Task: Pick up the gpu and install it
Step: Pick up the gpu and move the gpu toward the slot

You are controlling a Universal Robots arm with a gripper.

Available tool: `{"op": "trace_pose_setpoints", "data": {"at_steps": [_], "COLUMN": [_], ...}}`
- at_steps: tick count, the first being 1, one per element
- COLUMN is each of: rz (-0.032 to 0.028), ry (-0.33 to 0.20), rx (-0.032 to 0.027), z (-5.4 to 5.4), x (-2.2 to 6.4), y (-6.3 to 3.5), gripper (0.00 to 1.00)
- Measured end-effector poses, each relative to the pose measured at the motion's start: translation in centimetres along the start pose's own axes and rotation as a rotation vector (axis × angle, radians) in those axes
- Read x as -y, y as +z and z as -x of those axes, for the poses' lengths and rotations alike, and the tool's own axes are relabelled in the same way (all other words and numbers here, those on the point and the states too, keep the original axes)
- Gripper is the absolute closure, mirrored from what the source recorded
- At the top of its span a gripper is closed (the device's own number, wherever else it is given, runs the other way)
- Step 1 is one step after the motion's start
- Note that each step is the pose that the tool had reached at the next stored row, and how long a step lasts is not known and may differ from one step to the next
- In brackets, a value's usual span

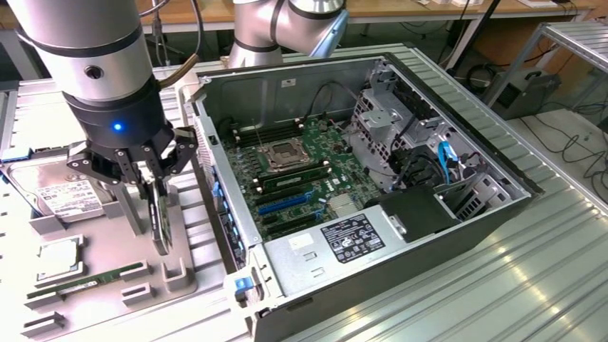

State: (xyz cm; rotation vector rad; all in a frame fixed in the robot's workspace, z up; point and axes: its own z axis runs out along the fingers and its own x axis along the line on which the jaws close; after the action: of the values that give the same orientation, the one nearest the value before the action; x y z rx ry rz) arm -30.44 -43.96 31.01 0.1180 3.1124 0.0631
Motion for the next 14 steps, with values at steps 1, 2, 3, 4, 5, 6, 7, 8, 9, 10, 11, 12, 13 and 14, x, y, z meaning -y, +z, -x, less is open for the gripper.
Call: {"op": "trace_pose_setpoints", "data": {"at_steps": [1, 2, 3, 4, 5, 6, 7, 8, 9, 10, 11, 12, 13, 14], "rz": [0.0, 0.0, 0.0001, 0.0001, 0.0, 0.0, 0.0, 0.0, 0.0, 0.0, 0.0, 0.0001, 0.0001, 0.0001], "ry": [0.0, 0.0, 0.0, 0.0, 0.0, 0.0, 0.0, 0.0, 0.0, 0.0, 0.0, 0.0, 0.0, 0.0], "rx": [0.0, 0.0, 0.0, 0.0, 0.0, 0.0, 0.0, 0.0, -0.0001, 0.0, 0.0, 0.0, 0.0, 0.0001], "z": [0.0, 0.0, 0.01, 0.01, 0.01, 0.01, 0.01, 0.01, 0.01, 0.01, 0.01, 0.01, 0.01, 0.02], "x": [0.0, 0.0, -0.01, -0.01, -0.01, -0.01, -0.01, -0.01, -0.02, -0.02, -0.02, -0.03, -0.03, -0.03], "y": [-0.06, -0.1, -0.15, -0.18, -0.21, -0.24, -0.27, -0.3, -0.34, -0.38, -0.43, -0.47, -0.5, -0.54], "gripper": [0.73, 0.73, 0.73, 0.73, 0.73, 0.73, 0.73, 0.73, 0.73, 0.73, 0.73, 0.73, 0.73, 0.73]}}
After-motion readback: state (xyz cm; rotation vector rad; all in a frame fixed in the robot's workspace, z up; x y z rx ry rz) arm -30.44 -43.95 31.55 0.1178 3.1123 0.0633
